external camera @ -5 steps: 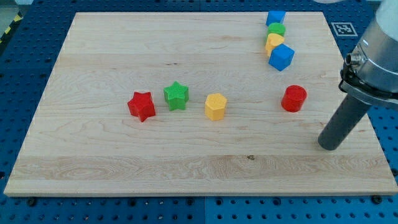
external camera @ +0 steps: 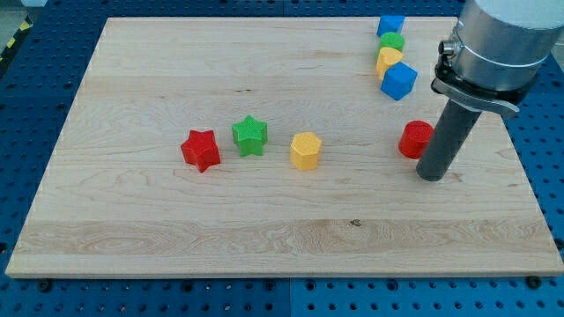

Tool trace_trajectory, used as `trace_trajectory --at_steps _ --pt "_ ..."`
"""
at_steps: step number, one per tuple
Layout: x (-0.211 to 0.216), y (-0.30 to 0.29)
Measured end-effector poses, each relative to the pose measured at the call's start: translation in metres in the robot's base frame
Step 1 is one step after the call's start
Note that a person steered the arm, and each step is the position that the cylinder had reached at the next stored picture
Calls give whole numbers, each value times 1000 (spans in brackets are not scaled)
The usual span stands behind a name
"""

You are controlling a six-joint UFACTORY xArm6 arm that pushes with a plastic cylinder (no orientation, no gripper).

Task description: Move the red circle below the blue cube

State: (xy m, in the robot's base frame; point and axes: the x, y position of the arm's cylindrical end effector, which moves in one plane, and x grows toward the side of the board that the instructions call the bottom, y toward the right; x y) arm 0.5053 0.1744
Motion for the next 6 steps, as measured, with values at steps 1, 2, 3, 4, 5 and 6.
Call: trace_trajectory --at_steps 1,2,3,4,5,6 --pt "-13 0" --pt "-25 0" --pt "-40 0" --pt "-54 0" --pt "-67 0" --pt "-79 0"
